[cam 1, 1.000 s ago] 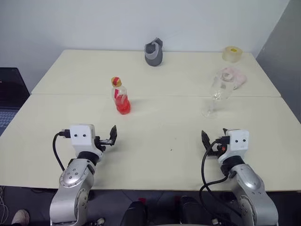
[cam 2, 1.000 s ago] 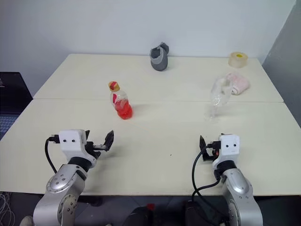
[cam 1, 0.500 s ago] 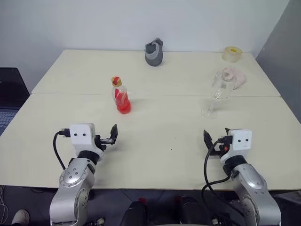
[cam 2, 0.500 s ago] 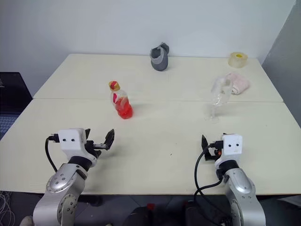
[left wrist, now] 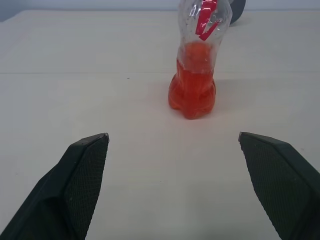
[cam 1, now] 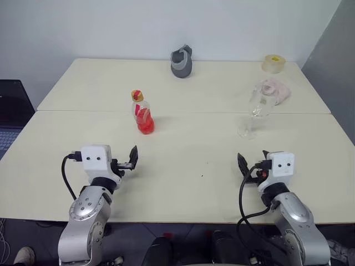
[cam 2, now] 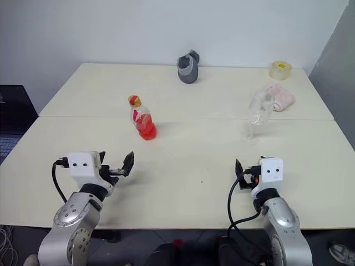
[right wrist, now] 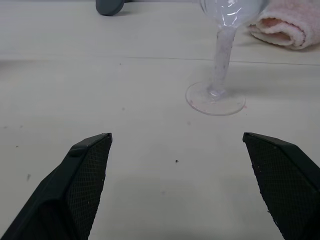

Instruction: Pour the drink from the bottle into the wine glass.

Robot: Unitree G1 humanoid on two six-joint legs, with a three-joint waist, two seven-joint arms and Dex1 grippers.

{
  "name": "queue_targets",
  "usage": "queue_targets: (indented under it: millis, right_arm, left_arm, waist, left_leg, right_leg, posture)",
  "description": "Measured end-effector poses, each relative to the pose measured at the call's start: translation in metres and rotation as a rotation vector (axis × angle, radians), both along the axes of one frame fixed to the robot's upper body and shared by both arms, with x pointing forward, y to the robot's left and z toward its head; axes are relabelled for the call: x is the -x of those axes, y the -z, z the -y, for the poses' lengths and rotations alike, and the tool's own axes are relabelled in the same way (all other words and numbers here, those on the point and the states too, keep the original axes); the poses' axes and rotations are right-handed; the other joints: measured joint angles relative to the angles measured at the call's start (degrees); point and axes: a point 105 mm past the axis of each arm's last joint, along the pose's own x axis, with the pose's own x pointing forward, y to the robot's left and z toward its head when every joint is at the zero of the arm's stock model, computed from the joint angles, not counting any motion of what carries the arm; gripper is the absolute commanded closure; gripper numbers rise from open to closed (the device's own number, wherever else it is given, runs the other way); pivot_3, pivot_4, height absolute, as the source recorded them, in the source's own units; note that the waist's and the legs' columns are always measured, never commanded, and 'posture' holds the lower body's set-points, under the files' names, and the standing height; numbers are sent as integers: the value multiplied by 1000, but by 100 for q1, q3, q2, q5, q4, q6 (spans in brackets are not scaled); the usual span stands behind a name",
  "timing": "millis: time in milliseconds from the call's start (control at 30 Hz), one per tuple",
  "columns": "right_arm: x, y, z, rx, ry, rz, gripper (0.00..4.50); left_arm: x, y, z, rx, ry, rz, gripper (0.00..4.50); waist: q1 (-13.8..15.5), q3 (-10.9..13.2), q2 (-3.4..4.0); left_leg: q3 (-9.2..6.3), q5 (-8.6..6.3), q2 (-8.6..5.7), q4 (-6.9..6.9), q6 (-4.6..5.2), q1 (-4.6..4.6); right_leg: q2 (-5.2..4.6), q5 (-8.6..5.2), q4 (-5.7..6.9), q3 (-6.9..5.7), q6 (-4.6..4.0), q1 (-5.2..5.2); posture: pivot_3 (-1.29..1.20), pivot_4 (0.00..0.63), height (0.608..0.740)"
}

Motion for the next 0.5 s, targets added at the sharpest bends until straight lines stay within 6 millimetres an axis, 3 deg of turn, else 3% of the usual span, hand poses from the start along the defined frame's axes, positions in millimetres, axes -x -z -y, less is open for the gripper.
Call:
queue_targets:
  millis: [233,500]
  right_arm:
    - [-2,-5,-9,-24,-91,13,26]
    - [7,-20,-45,-71,-464,43,26]
  left_arm:
    - [-9,-8,-1,-15,-5,33,0]
    - [-26,-5,-8,-45,14,29,0]
  waist:
    - [-1,0,0]
    - [-3,1,-1]
  left_leg:
    - [1,0,0,0,0,0]
    - [0,0,-3,2,1,1]
  right_leg:
    - [0,0,0,-1,0,0]
    - [2,0,0,-3,0,3]
  posture:
    - [0,150,740]
    - [0,150,740]
